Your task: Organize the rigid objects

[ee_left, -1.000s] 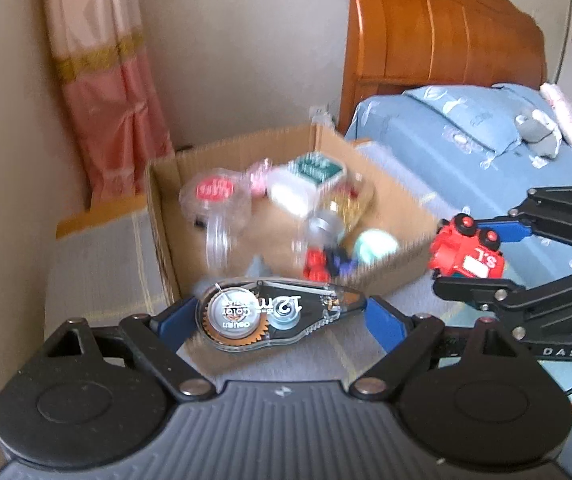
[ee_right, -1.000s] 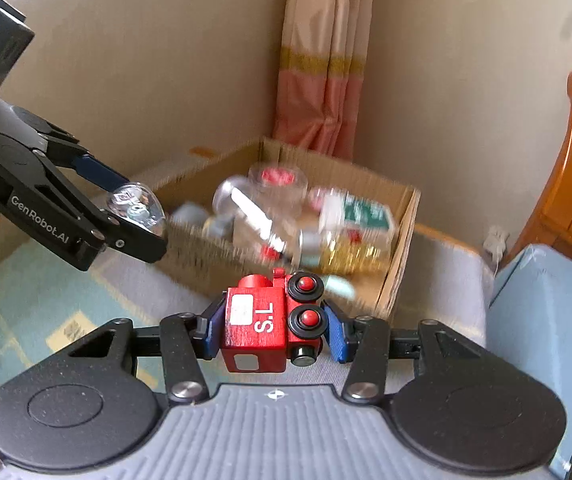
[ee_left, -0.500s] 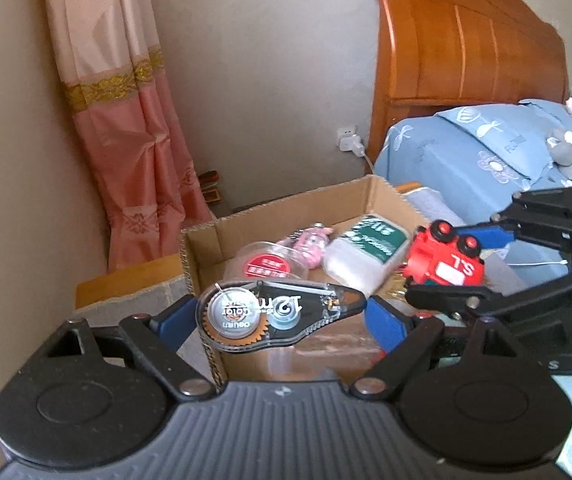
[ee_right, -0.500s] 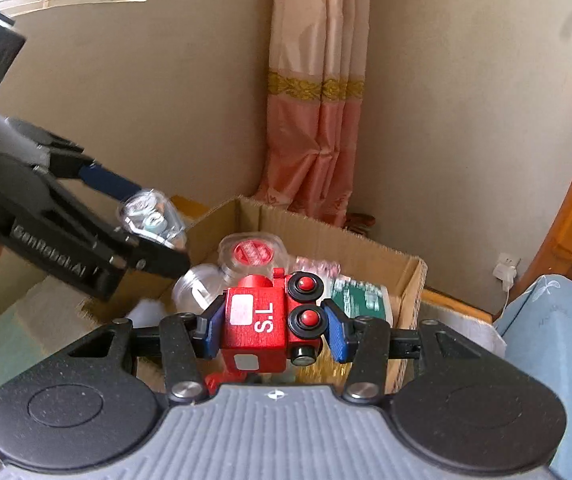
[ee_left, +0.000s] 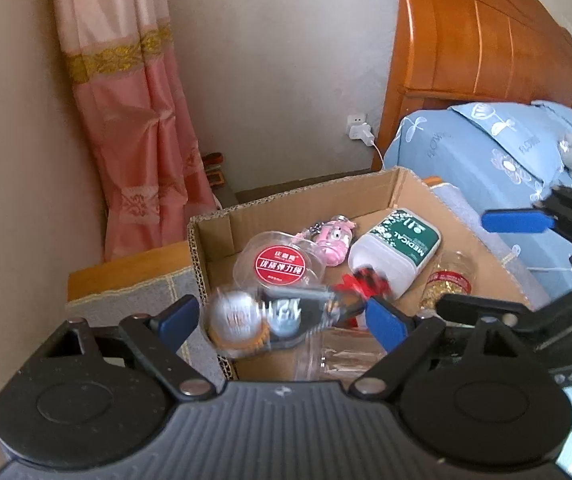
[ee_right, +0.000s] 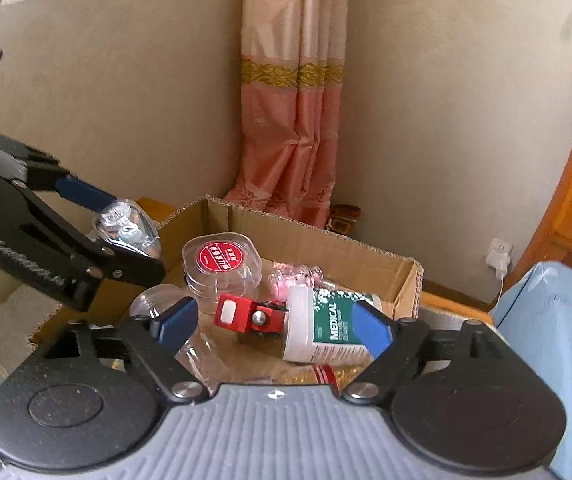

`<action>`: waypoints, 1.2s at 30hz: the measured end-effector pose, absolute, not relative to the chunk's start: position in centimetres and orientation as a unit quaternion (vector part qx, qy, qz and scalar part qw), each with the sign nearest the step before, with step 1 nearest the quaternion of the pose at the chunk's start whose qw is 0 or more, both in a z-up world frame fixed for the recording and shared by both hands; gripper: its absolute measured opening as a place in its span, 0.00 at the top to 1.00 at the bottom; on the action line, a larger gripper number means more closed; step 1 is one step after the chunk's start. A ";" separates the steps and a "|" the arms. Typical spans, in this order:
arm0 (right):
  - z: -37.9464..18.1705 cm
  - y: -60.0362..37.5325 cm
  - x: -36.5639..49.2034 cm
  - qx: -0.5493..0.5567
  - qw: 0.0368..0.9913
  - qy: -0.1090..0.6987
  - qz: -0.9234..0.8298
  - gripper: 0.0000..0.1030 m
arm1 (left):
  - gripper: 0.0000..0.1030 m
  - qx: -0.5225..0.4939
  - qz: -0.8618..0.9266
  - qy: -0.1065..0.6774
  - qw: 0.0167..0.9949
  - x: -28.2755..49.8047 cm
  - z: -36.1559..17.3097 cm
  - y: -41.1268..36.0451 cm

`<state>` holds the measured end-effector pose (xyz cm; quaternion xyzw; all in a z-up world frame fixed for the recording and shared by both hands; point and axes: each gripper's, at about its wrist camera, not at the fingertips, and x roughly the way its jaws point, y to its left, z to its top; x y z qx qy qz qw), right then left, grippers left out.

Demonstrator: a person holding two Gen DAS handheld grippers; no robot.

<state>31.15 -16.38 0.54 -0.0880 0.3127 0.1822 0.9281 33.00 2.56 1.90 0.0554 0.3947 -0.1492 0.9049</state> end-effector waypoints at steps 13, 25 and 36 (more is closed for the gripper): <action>3.0 -16.0 27.3 -0.097 0.934 0.293 0.180 0.02 | 0.05 0.064 -0.121 0.346 0.928 29.1 4.4 3.2; 2.9 -16.8 20.4 -0.039 0.930 0.361 0.054 0.00 | 0.01 0.062 -0.035 0.345 0.936 18.1 3.1 2.2; 2.5 -16.6 13.7 -0.009 0.924 0.381 -0.018 0.00 | 0.01 0.040 0.011 0.347 0.937 12.4 4.0 -0.4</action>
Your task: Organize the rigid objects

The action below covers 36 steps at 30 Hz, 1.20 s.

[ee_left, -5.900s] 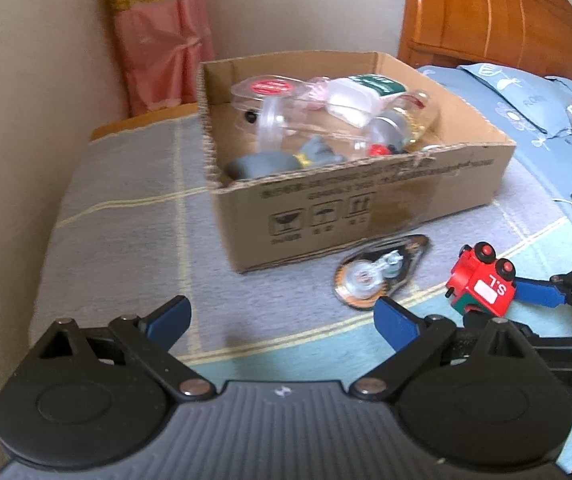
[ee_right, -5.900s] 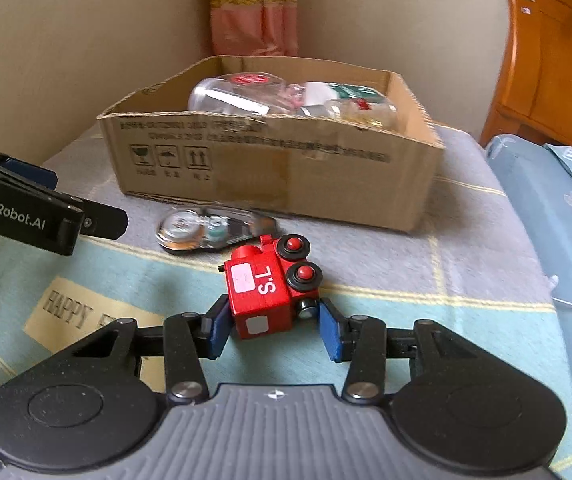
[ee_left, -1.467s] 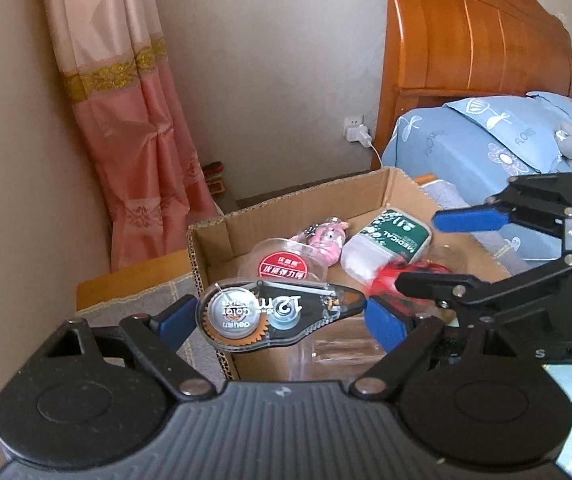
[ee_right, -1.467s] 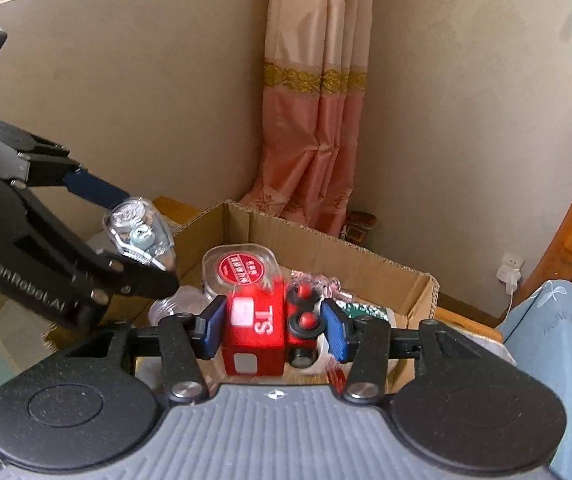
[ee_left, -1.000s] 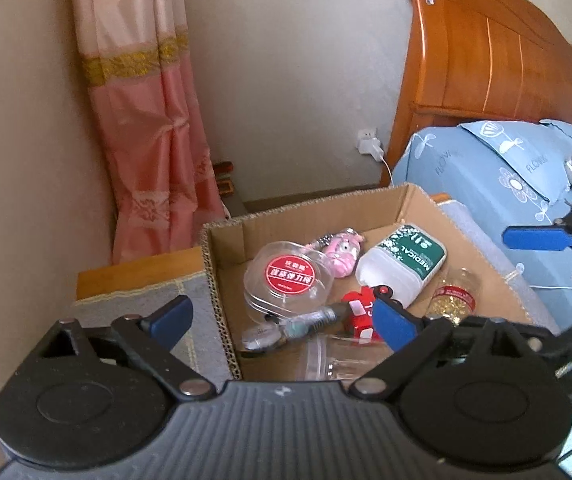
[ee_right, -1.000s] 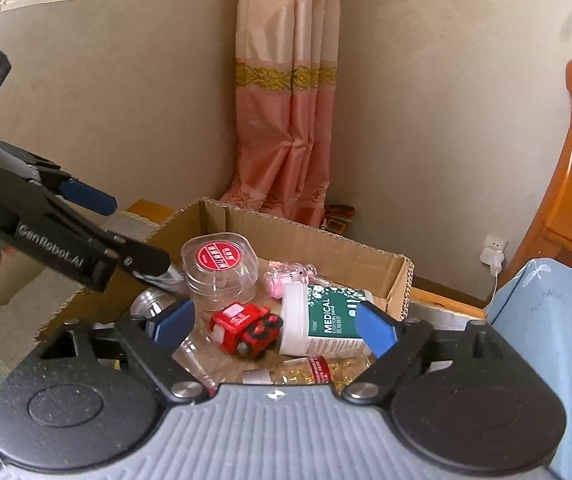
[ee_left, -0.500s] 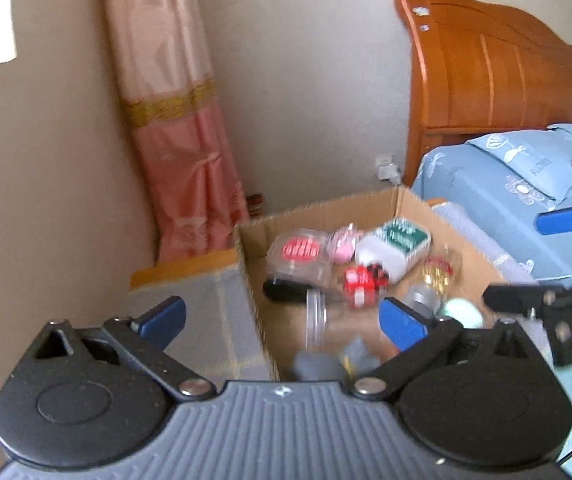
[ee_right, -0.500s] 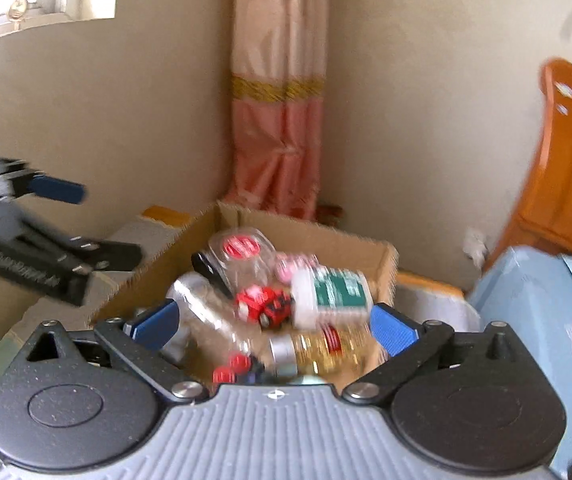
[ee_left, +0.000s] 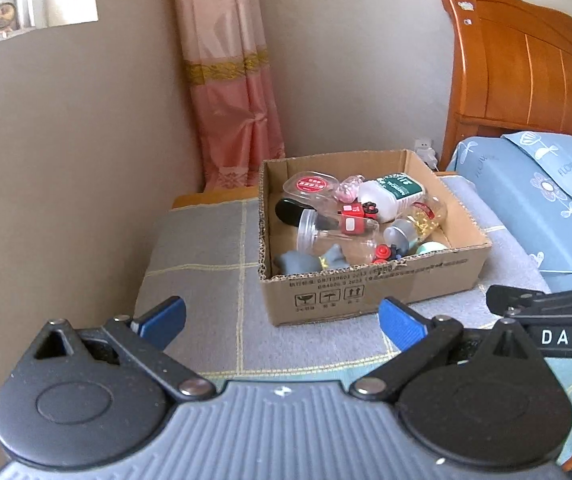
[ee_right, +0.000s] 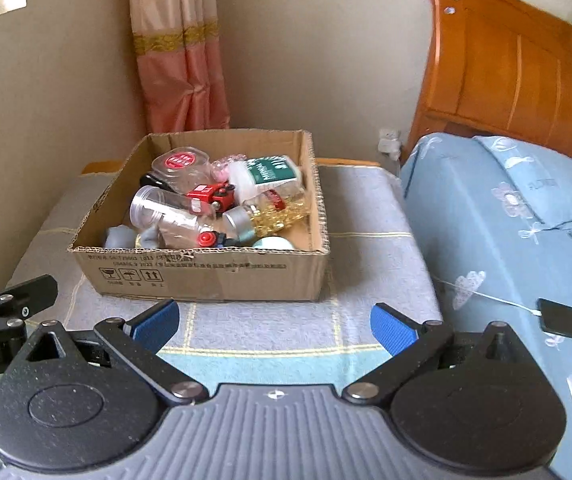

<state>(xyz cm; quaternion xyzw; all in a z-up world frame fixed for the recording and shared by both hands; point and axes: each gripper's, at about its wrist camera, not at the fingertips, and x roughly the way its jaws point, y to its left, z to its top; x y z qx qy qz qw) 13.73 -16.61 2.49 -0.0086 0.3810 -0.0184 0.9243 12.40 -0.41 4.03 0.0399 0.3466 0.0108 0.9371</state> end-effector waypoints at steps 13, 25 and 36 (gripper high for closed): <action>3.8 -16.7 12.2 -0.008 0.932 0.361 -0.023 0.00 | 0.01 0.025 0.026 0.347 0.937 11.1 4.9 -0.4; 4.1 -16.5 11.9 -0.009 0.934 0.356 -0.023 0.00 | 0.01 0.023 0.029 0.347 0.937 10.9 5.0 -0.5; 4.3 -16.6 11.8 -0.006 0.935 0.353 -0.024 0.00 | 0.01 0.021 0.029 0.347 0.937 10.9 5.0 -0.6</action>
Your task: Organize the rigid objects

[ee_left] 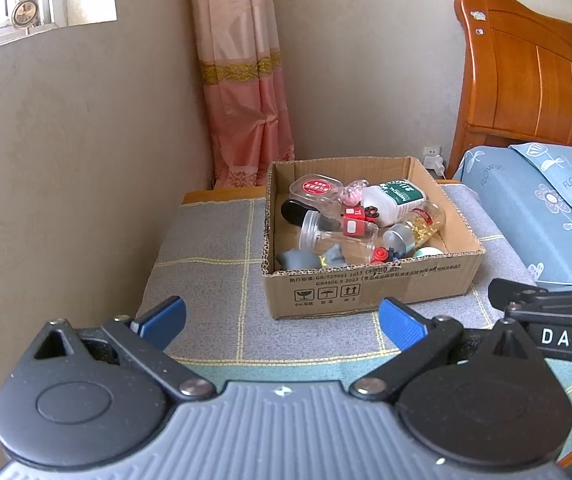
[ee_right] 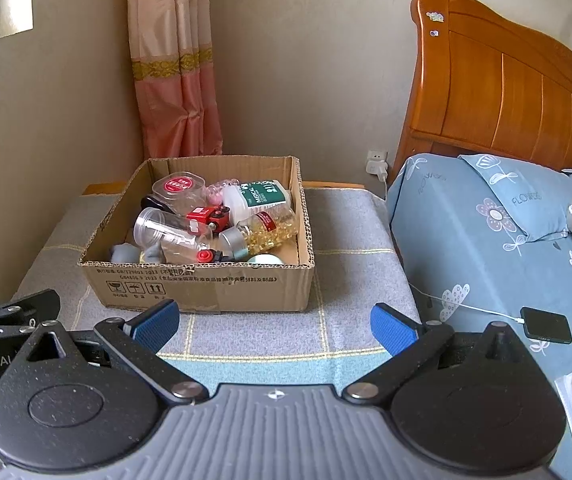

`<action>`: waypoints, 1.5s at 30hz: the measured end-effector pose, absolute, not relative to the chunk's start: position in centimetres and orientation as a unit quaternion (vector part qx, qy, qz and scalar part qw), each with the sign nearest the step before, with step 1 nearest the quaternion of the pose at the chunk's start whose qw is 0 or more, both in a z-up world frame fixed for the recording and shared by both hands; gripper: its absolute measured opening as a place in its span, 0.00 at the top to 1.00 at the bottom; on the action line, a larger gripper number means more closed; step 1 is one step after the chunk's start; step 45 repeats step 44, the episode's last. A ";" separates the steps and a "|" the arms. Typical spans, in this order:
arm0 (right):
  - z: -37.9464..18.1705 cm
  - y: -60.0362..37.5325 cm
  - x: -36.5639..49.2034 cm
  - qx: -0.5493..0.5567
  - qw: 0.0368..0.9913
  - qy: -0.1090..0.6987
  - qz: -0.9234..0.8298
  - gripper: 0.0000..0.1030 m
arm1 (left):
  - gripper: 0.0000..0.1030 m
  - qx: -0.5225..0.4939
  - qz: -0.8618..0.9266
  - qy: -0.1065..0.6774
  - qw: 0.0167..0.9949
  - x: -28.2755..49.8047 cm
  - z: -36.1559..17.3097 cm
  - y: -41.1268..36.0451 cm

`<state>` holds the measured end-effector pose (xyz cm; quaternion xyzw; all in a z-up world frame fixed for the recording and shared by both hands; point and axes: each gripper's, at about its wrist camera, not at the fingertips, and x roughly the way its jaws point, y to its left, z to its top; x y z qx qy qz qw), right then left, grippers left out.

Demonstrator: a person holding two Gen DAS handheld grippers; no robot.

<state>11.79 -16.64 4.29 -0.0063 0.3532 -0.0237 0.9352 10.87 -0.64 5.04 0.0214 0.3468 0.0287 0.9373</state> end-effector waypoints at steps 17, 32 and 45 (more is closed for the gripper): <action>4.6 -16.8 11.7 -0.006 0.937 0.349 -0.023 0.00 | 0.01 0.021 0.029 0.345 0.938 10.8 5.5 -0.8; 4.7 -16.7 11.7 -0.008 0.938 0.346 -0.023 0.00 | 0.01 0.021 0.029 0.344 0.938 10.8 5.5 -0.8; 4.7 -16.7 11.7 -0.008 0.938 0.346 -0.024 0.00 | 0.01 0.020 0.028 0.344 0.938 10.6 5.5 -0.9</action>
